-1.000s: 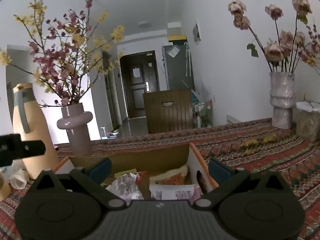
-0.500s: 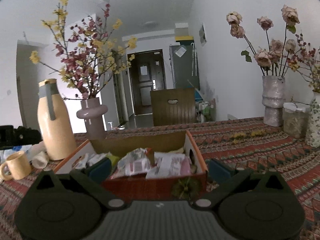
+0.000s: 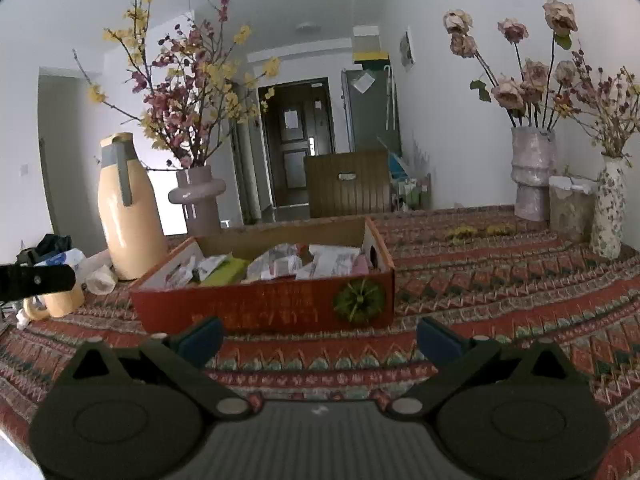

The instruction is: Organize snacks

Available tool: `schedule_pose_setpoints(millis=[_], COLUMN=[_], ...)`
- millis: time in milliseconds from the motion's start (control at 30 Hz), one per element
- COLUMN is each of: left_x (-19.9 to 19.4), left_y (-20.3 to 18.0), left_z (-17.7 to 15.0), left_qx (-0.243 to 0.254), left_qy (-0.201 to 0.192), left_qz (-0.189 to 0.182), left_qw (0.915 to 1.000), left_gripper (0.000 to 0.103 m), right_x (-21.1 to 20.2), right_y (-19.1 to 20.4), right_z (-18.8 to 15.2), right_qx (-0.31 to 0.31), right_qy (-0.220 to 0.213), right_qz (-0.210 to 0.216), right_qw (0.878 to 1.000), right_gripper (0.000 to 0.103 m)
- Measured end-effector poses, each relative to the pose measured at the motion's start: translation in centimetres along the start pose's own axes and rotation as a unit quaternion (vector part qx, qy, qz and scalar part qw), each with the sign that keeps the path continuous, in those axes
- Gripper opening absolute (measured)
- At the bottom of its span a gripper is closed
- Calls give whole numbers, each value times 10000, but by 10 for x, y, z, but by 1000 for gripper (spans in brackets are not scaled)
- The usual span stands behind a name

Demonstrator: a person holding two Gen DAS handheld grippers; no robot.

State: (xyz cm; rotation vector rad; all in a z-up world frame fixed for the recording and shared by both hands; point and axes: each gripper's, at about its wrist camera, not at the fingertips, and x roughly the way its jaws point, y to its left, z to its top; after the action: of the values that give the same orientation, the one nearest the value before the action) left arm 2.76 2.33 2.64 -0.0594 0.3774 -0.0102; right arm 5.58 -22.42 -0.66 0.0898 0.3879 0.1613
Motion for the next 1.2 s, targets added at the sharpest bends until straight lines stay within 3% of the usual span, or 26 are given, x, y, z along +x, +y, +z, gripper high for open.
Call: schedule_pose_setpoints(millis=[500, 1200], left_x=[-7, -7], left_y=[7, 4], left_z=[-30, -34], left_qx=[-18, 12], left_qy=[383, 462], left_qz=[4, -18], left_qw=[9993, 9989], left_gripper=[103, 103], right_x=[-18, -14], right_y=[7, 4], right_z=[-21, -27], right_qx=[-114, -92], right_qy=[239, 386], right_qz=[27, -21], right_qw=[9996, 9992], right_gripper=[103, 103])
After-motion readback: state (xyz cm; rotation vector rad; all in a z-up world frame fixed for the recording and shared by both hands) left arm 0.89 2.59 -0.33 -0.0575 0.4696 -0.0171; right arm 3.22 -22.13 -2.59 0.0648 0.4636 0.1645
